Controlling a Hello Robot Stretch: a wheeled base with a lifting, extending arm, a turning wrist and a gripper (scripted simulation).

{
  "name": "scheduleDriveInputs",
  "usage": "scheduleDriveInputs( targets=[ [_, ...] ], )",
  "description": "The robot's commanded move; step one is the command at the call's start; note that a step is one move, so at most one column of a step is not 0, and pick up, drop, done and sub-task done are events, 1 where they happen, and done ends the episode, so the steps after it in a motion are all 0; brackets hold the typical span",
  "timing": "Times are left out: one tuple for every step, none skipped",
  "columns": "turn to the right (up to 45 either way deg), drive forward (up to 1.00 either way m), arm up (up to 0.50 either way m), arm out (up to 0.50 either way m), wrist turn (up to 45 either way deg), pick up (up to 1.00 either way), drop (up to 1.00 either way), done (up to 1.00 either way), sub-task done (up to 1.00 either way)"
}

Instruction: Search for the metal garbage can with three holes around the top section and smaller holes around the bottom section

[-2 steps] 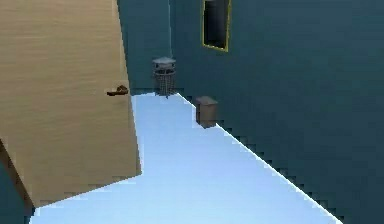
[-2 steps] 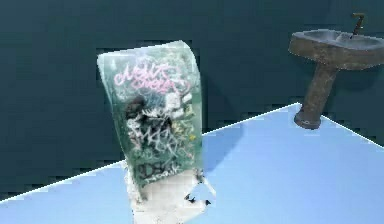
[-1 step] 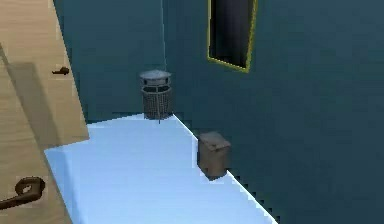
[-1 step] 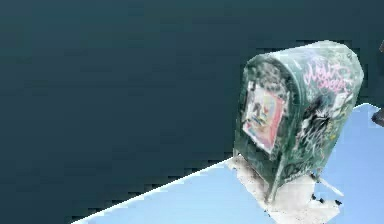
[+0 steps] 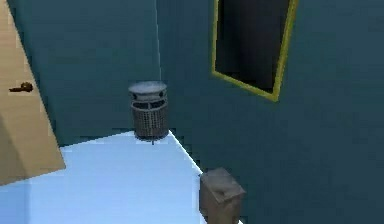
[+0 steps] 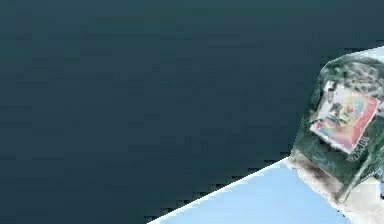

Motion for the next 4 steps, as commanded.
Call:
scheduleDriveInputs(
  targets=[
    [-6.0, 0.00, 0.00, 0.00, 0.0, 0.00, 0.00, 0.00, 0.00],
    [0.0, 0.60, 0.00, 0.00, 0.0, 0.00, 0.00, 0.00, 0.00],
    [-42.0, 0.00, 0.00, 0.00, 0.0, 0.00, 0.00, 0.00, 0.00],
    [0.0, 1.00, 0.00, 0.00, 0.0, 0.00, 0.00, 0.00, 0.00]
  ],
)
